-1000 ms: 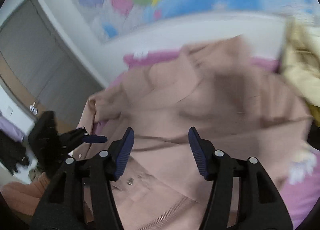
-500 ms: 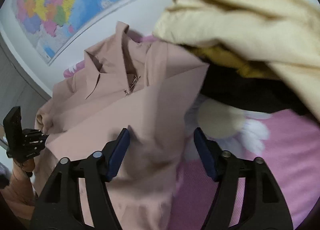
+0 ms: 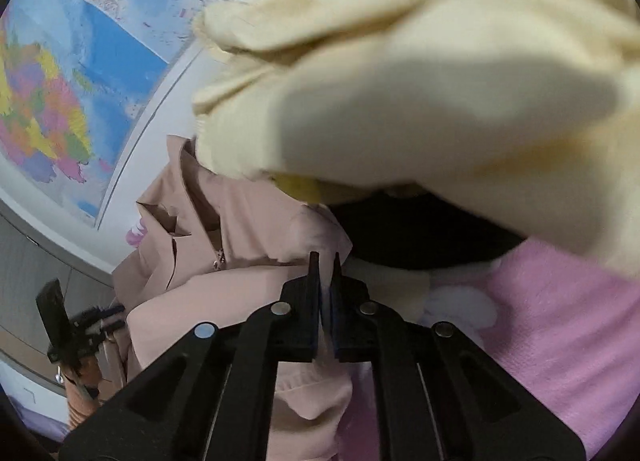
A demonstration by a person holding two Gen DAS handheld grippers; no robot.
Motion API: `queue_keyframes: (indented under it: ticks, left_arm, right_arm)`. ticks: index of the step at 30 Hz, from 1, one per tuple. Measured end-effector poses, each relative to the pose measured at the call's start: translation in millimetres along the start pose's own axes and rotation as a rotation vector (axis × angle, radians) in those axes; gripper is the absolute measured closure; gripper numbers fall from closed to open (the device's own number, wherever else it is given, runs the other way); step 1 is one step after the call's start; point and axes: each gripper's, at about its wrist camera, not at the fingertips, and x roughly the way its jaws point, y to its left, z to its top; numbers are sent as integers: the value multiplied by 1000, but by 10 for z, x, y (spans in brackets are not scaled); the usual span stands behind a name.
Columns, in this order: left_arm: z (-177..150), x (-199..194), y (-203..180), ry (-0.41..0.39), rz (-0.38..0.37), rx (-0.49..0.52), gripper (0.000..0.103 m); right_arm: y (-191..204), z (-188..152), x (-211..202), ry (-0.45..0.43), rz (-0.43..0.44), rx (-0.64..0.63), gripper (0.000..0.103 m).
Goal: Fold large clothes
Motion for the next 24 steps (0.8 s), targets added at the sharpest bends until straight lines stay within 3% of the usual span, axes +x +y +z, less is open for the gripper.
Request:
queue_keyframes:
  ticks: [1, 2, 6, 8, 12, 16, 19, 22, 24]
  left_arm:
    - [-92, 17, -38, 14, -41, 20, 32]
    - [-142, 28, -71, 18, -62, 31, 27]
    - [-371, 20, -274, -7, -137, 105, 22]
    - [-402, 176, -374, 42, -124, 133, 26]
    - [-280, 247, -418, 31, -59, 157, 99]
    - [66, -2, -174, -42, 36, 88, 99]
    - [282, -69, 19, -57, 60, 40, 97]
    - [399, 94, 113, -12, 156, 36, 78]
    - [416, 281, 112, 32, 202, 33, 73]
  right_arm:
    - [-13, -26, -3, 2, 5, 2, 96]
    - [-49, -45, -25, 5, 5, 1, 94]
    - [-85, -75, -22, 15, 3, -2, 90]
    - [-76, -96, -12, 20, 1, -13, 90]
    - [-48, -85, -39, 17, 3, -31, 95]
    - [59, 1, -202, -49, 25, -64, 100]
    - [66, 49, -190, -58, 0, -61, 100]
    - [70, 31, -103, -50, -62, -66, 98]
    - [61, 7, -120, -58, -103, -59, 85]
